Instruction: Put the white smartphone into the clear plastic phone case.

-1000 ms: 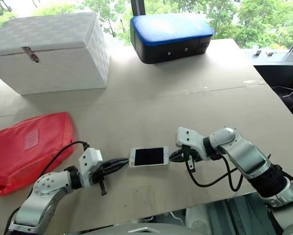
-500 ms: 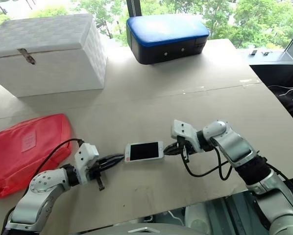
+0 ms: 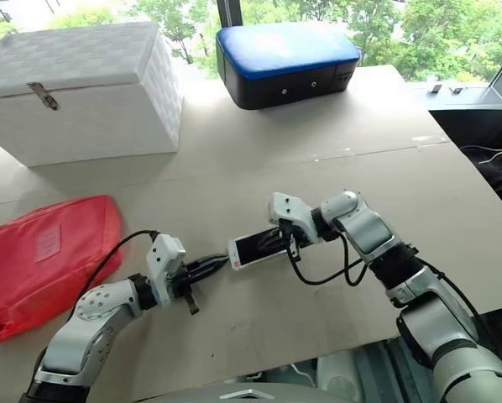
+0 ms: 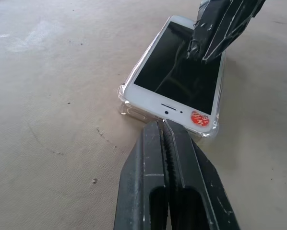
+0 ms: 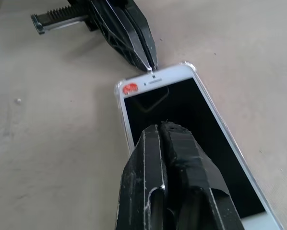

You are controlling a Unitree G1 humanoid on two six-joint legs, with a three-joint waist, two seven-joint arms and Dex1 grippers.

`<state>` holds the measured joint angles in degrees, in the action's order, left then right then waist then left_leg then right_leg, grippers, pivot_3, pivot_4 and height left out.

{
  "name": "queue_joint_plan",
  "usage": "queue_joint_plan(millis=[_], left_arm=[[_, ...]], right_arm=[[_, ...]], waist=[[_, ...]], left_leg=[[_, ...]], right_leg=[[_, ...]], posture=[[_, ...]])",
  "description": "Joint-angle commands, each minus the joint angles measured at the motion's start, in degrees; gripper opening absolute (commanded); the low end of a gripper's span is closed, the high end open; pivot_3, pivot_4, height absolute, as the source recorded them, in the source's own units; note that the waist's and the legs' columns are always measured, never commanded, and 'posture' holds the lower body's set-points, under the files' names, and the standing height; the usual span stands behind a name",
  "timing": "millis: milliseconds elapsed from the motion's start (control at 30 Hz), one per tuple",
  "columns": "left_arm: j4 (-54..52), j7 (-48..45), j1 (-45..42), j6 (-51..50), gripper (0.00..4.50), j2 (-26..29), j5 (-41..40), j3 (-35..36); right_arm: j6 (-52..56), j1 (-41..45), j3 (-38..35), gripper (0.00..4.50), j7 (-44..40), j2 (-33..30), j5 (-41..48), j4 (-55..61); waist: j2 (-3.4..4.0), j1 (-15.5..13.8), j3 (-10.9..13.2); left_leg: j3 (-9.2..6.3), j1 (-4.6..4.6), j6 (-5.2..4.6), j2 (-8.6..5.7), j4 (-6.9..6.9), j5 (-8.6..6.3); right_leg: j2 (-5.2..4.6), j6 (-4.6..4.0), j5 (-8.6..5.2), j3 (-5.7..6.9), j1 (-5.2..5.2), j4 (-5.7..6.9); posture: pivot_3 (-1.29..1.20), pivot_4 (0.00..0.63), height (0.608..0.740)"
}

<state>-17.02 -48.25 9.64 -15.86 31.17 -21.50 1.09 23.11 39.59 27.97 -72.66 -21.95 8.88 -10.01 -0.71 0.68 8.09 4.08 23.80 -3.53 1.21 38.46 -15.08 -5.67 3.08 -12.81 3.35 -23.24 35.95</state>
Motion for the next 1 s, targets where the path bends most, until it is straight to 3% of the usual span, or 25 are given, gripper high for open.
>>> queue_joint_plan(millis=[33,400,767,1000], left_arm=[[0.60,-0.79,1.59,2.80,0.08,0.91,0.74,0.82],[2.11,-3.11,1.42,5.08,0.08,2.72,0.65,0.38],[0.84,-3.89,-1.30,3.20,0.08,3.67,1.02,-0.96],[0.00,-3.76,-0.67,2.66,0.08,4.05,0.92,-0.53]], right_arm=[[0.30,-0.06,-3.55,0.00,1.66,-1.49,0.65,3.67],[6.38,-6.75,-8.42,0.00,4.85,-14.77,-0.34,17.63],[5.94,-6.22,-3.15,0.00,6.26,-11.33,-3.39,16.26],[7.29,-6.10,-5.60,0.00,6.43,-12.02,-2.05,17.81]], waist=[[0.01,-0.01,0.00],[0.05,0.06,0.03],[0.02,-0.03,0.01],[0.02,-0.02,0.01]], left_leg=[[0.00,-0.01,0.00,0.00,0.00,0.00],[0.00,-0.04,0.01,0.00,-0.06,-0.01],[0.00,-0.02,-0.01,-0.02,-0.03,-0.01],[0.00,-0.03,-0.01,-0.02,-0.03,-0.01]], right_leg=[[0.00,0.00,0.00,0.00,0.00,0.00],[-0.10,-0.06,-0.04,-0.02,-0.04,-0.02],[-0.09,-0.04,-0.02,-0.04,-0.04,-0.03],[-0.07,-0.05,-0.03,-0.03,-0.03,-0.03]], posture=[[0.00,0.150,0.734],[0.00,0.150,0.734],[0.00,0.150,0.734],[0.00,0.150,0.734]])
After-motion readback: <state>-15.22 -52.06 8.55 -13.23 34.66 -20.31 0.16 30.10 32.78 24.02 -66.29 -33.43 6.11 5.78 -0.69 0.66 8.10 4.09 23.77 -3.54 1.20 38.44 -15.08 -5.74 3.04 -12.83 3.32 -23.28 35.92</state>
